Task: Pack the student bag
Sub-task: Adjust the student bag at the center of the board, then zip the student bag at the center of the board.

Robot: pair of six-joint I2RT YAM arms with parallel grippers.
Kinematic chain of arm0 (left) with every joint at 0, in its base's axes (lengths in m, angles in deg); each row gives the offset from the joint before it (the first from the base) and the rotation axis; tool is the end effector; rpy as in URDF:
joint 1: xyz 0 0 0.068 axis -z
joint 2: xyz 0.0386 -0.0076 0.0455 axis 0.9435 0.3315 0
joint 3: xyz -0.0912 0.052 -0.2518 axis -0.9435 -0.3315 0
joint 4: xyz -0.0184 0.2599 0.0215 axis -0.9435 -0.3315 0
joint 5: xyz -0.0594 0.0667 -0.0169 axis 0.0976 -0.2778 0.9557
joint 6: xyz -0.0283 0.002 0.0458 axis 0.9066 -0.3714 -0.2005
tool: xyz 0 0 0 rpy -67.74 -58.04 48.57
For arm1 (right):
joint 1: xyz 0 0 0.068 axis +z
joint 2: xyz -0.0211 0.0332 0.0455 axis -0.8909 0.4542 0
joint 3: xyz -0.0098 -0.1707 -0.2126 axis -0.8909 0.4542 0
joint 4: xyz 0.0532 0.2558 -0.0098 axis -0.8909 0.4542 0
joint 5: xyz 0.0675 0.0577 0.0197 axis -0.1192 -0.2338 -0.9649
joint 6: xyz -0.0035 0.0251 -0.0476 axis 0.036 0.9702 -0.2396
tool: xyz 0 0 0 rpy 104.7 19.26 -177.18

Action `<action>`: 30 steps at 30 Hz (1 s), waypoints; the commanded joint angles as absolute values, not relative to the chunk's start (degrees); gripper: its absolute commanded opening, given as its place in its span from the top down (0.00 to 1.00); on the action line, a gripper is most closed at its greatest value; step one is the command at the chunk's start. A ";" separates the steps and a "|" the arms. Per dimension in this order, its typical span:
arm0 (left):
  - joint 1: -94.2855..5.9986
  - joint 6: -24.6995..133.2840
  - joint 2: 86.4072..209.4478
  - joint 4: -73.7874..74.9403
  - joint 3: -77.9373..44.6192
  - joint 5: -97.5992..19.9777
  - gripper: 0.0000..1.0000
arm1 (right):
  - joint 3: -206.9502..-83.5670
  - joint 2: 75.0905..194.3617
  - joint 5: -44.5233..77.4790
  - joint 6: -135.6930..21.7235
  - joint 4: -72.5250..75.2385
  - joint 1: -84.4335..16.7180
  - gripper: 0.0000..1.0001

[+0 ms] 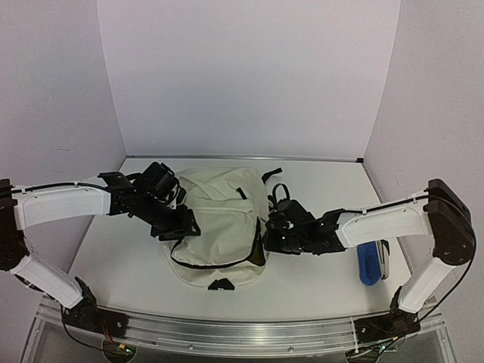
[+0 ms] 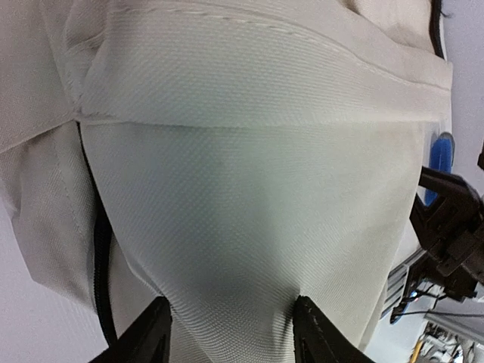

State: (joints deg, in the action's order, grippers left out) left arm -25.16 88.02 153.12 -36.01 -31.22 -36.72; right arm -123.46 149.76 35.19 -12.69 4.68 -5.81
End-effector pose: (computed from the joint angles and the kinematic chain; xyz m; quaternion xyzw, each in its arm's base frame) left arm 0.1948 -0.2073 0.2416 0.0267 0.9560 -0.2594 0.1342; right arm 0.1930 0.2864 0.1769 -0.0129 0.9241 0.2485 0.2900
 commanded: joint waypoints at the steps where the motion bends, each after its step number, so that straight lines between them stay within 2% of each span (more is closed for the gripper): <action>1: -25.03 88.23 152.89 -36.59 -31.01 -38.86 0.59 | -121.54 148.11 37.74 -13.08 4.98 -7.18 0.76; 2: -25.03 88.22 152.79 -36.47 -31.03 -38.95 0.67 | -121.53 147.65 37.42 -13.62 4.98 -7.28 0.76; 5: -25.03 88.16 152.51 -36.34 -30.92 -39.16 0.83 | -122.17 145.84 35.93 -16.75 4.67 -7.29 0.73; 10: -25.05 87.49 152.25 -37.28 -30.47 -40.83 0.99 | -122.45 141.52 35.37 -19.58 4.63 -7.17 0.66; 20: -25.06 86.63 152.16 -37.58 -29.90 -41.38 1.00 | -124.30 143.02 25.82 -18.53 -2.83 -7.68 0.64; 30: -25.03 86.79 151.29 -37.81 -30.25 -41.60 1.00 | -123.82 147.48 20.37 -18.16 -7.53 -10.81 0.74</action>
